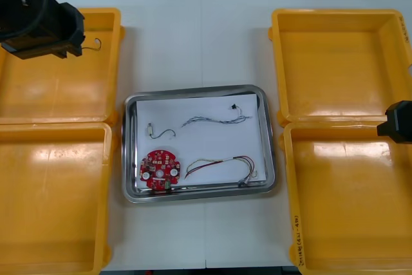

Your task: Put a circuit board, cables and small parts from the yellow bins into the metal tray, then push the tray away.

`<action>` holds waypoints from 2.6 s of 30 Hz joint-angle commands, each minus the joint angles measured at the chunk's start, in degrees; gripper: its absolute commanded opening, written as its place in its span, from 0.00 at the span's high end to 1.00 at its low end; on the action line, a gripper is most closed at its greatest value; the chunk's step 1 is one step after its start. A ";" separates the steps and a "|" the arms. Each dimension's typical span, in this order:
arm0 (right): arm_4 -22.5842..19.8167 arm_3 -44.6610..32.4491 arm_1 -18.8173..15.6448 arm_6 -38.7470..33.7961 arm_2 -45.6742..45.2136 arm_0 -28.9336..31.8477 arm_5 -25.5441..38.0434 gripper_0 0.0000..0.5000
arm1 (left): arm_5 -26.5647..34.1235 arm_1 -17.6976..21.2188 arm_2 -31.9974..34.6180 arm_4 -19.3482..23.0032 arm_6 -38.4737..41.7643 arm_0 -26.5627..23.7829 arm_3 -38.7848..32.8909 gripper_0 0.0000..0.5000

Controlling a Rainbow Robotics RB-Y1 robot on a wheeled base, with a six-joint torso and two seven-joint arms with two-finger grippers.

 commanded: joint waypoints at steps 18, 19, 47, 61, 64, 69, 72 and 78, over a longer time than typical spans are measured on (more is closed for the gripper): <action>0.53 -1.69 -2.73 -0.38 -1.08 -0.43 0.21 0.11 | 0.47 -19.04 -11.29 -13.31 9.83 0.33 -7.33 1.00; 0.53 -1.69 -2.73 -0.38 -1.08 -0.43 0.21 0.11 | 0.47 -19.39 -12.08 -13.67 9.83 0.33 -7.07 1.00; 0.53 -1.69 -2.73 -0.38 -1.08 -0.43 0.21 0.00 | -4.24 -23.43 -24.12 -24.12 10.18 6.31 0.31 1.00; 0.53 -1.69 -2.73 -0.38 -1.08 -0.43 0.21 0.00 | -8.37 -25.28 -24.21 -24.92 8.51 6.22 5.76 1.00; 0.53 -1.69 -2.73 -0.38 -1.08 -0.43 0.21 0.00 | -10.04 -25.28 -24.38 -25.00 7.99 6.31 7.43 1.00; 0.53 -1.69 -2.73 -0.38 -1.08 -0.43 0.21 0.00 | -11.54 -25.28 -24.91 -25.27 7.11 6.31 9.01 1.00; 0.53 -1.69 -2.73 -0.38 -1.08 -0.43 0.21 0.00 | -12.15 -25.72 -25.00 -25.88 6.84 6.31 10.24 1.00; 0.53 -1.69 -2.73 -0.38 -1.08 -0.43 0.21 0.00 | -12.15 -25.89 -25.44 -26.41 6.76 6.31 10.42 0.99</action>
